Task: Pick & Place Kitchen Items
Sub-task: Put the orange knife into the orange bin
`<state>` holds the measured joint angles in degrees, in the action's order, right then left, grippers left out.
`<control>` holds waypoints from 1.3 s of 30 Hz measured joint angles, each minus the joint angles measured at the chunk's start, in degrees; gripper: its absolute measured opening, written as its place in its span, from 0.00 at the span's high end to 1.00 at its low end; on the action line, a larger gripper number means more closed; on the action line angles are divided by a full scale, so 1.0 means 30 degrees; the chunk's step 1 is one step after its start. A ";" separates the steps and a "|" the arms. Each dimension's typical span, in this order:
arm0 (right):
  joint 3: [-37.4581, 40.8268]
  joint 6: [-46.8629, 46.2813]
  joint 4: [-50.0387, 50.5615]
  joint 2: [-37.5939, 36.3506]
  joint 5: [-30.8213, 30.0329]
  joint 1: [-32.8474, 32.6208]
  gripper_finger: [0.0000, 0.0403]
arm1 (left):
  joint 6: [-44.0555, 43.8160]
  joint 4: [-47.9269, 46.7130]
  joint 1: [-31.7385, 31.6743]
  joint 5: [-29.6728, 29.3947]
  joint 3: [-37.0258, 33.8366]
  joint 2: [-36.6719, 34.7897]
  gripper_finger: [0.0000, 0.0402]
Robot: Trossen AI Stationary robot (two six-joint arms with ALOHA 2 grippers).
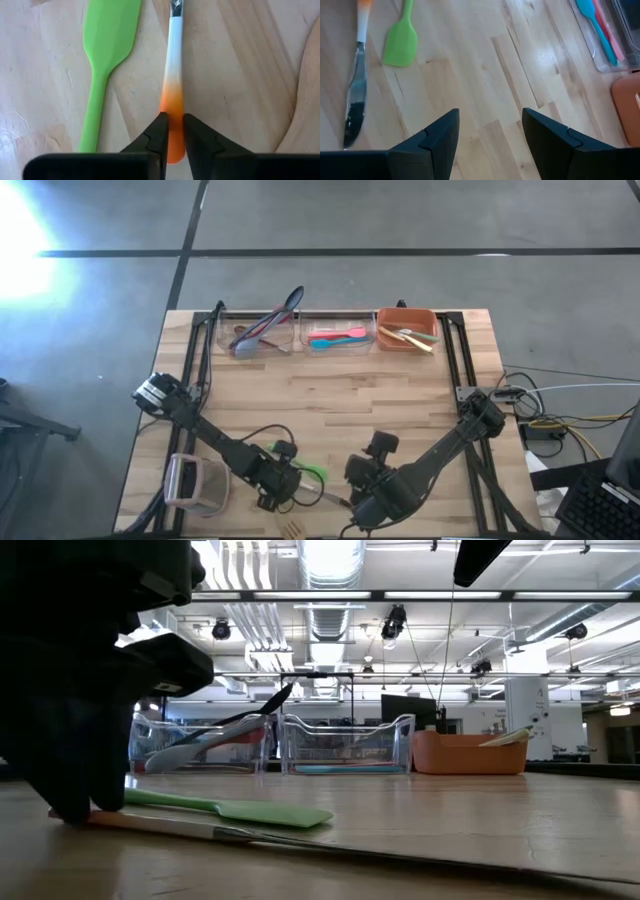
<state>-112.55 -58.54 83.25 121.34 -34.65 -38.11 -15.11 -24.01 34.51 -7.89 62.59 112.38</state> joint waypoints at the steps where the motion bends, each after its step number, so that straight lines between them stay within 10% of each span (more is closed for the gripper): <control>1: 0.0000 0.0000 -0.0137 0.0000 0.0009 0.0000 0.48 | -0.0030 0.0000 0.0005 -0.0005 0.0000 0.0000 0.87; 16: 0.1381 0.1623 -0.5852 0.0000 0.0792 -0.0609 0.48 | -0.0425 0.0036 -0.0105 0.0943 0.0007 -0.0015 0.97; 31: 0.1668 0.0860 -0.5315 0.0000 0.0773 -0.0634 0.48 | -0.1236 -0.0793 -0.0046 -0.1043 0.0005 -0.0005 0.50; 39: 0.1668 0.0888 -0.5322 0.0000 0.0765 -0.0634 0.48 | -0.1068 -0.1376 -0.0039 -0.1867 0.0293 -0.0007 0.45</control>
<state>-107.55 -55.88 67.29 121.34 -32.36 -40.01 -18.31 -28.14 34.39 -13.49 63.47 112.36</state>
